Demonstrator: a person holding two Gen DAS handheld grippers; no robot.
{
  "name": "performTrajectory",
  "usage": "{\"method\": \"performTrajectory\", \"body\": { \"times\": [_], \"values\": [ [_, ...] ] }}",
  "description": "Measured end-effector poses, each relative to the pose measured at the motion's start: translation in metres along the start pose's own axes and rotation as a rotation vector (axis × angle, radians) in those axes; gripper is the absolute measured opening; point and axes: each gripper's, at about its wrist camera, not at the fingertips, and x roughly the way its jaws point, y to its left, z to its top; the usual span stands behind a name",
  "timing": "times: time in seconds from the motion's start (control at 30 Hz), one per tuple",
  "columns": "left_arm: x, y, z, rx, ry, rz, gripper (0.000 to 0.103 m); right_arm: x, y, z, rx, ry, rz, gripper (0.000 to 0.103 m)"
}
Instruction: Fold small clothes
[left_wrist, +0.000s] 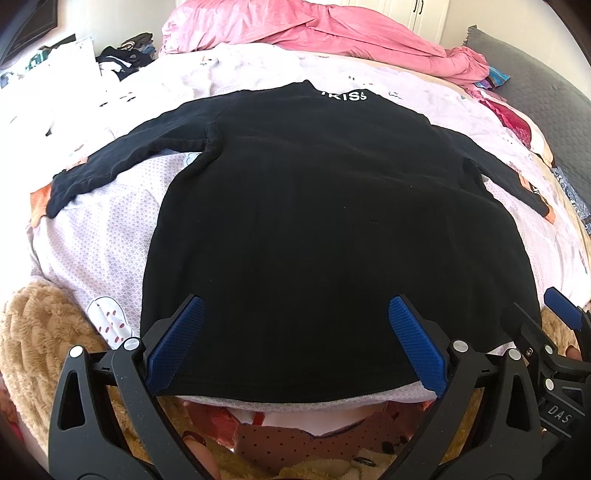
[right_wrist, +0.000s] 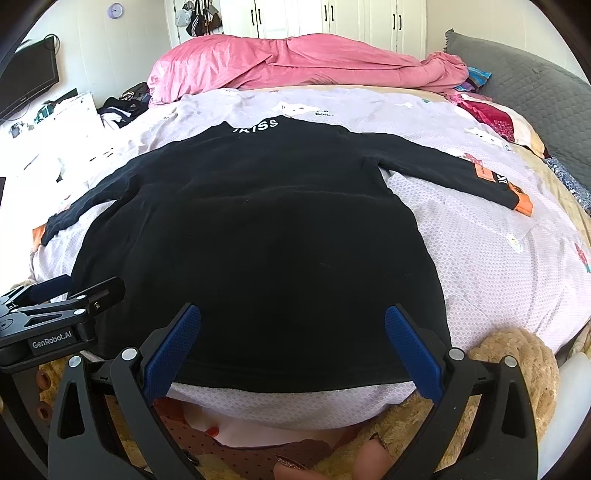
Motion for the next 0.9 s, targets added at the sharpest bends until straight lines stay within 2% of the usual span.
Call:
{"method": "performTrajectory", "body": {
  "times": [0.9],
  "values": [
    [0.0065,0.0002,0.0051,-0.003,0.004,-0.010,0.094,0.0034,-0.0009,0.0051,0.028,-0.005,-0.007,0.099]
  ]
}}
